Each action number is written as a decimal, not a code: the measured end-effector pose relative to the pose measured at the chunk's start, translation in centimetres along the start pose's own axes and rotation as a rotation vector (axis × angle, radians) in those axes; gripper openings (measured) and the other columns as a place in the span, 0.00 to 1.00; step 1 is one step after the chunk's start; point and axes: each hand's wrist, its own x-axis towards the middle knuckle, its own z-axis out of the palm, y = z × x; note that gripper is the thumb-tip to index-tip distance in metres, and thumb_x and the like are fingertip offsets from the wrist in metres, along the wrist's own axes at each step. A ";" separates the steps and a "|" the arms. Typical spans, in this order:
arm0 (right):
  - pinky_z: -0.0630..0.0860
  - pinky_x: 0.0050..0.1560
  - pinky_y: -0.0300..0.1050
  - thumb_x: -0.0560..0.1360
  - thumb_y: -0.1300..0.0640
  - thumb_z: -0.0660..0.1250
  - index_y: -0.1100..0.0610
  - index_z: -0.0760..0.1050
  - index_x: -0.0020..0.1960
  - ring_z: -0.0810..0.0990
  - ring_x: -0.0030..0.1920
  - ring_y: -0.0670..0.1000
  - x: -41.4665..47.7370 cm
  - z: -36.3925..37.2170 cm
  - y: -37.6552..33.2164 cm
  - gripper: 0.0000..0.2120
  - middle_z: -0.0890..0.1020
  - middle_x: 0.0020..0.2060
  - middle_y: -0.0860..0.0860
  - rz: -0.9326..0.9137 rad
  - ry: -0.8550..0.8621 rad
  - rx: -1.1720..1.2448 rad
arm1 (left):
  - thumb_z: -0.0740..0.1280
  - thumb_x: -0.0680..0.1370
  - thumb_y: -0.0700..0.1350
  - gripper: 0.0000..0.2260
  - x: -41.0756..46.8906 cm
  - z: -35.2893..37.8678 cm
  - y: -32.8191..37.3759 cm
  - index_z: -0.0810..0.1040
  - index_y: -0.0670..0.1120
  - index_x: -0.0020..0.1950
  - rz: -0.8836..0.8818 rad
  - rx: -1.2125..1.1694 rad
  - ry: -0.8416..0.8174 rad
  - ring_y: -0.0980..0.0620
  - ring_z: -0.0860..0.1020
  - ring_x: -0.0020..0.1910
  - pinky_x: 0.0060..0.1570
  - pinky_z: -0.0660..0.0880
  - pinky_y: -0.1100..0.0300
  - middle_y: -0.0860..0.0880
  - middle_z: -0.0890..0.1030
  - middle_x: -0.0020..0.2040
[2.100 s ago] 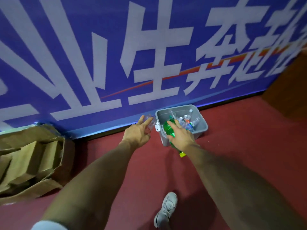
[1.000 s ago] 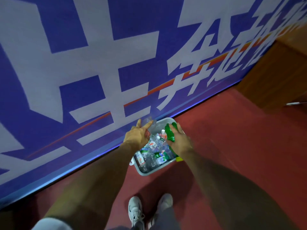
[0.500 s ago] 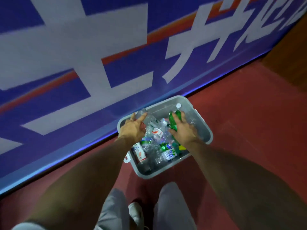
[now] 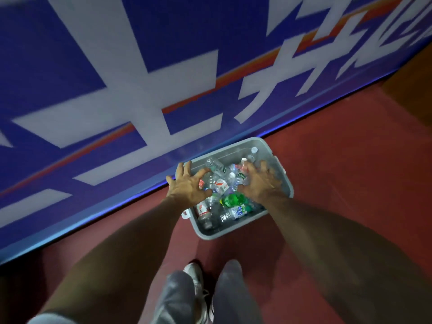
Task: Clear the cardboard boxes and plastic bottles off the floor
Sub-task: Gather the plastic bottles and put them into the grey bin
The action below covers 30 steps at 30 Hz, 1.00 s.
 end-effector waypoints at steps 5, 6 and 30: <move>0.65 0.69 0.63 0.73 0.35 0.66 0.43 0.59 0.76 0.61 0.73 0.62 -7.6 -9.3 -0.3 0.35 0.59 0.74 0.54 0.017 0.076 0.026 | 0.63 0.76 0.65 0.32 -5.4 -9.5 4.7 0.55 0.64 0.78 0.092 0.036 0.035 0.41 0.42 0.80 0.71 0.53 0.31 0.44 0.45 0.82; 0.67 0.67 0.63 0.74 0.36 0.65 0.43 0.60 0.76 0.62 0.71 0.62 -8.9 -11.0 -0.2 0.34 0.61 0.72 0.54 0.030 0.102 0.021 | 0.63 0.77 0.64 0.32 -6.1 -11.3 5.9 0.55 0.64 0.79 0.123 0.040 0.054 0.41 0.42 0.80 0.71 0.53 0.31 0.44 0.44 0.82; 0.58 0.71 0.70 0.77 0.30 0.56 0.40 0.39 0.81 0.47 0.79 0.64 -50.8 -13.2 21.7 0.40 0.44 0.81 0.53 0.958 0.375 0.220 | 0.64 0.77 0.62 0.30 -31.6 -10.5 41.1 0.59 0.65 0.77 1.098 0.323 0.059 0.42 0.42 0.80 0.72 0.51 0.31 0.45 0.47 0.82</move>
